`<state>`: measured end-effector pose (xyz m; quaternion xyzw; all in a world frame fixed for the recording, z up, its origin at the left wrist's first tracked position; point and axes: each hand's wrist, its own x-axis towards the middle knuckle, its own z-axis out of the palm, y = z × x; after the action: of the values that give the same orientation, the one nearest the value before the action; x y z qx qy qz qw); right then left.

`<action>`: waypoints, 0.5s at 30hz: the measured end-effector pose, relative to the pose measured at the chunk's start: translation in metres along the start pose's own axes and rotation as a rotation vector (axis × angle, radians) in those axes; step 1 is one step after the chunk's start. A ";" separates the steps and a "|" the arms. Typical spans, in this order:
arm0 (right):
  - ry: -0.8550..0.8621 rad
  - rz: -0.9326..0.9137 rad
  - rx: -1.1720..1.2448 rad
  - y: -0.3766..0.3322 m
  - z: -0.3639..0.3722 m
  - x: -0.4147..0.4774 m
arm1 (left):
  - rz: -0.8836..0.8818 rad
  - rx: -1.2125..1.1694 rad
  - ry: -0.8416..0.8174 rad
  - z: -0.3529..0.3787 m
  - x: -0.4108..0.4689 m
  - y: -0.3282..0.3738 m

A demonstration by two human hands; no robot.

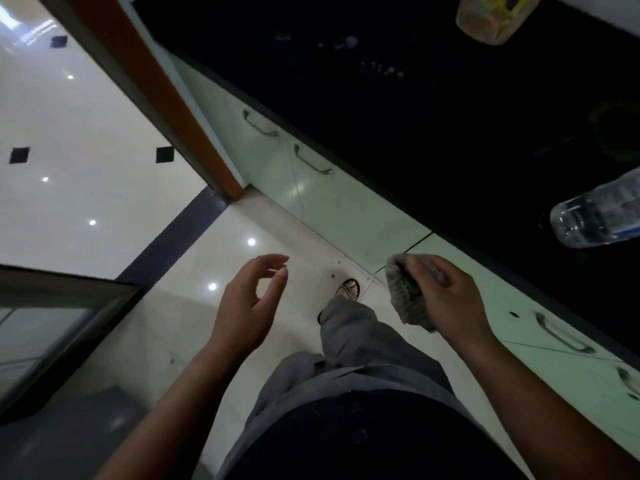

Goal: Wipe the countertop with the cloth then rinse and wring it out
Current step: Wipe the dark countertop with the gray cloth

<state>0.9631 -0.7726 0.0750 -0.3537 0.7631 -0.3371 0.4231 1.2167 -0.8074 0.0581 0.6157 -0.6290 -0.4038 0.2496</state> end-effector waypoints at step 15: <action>0.297 -0.052 -0.318 -0.042 -0.005 0.217 | 0.549 0.547 -0.520 0.071 0.312 0.069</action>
<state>0.8840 -0.9727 0.0229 -0.3819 0.8512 -0.2719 0.2359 1.0827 -1.1039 0.0182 0.3477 -0.8938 -0.2831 0.0098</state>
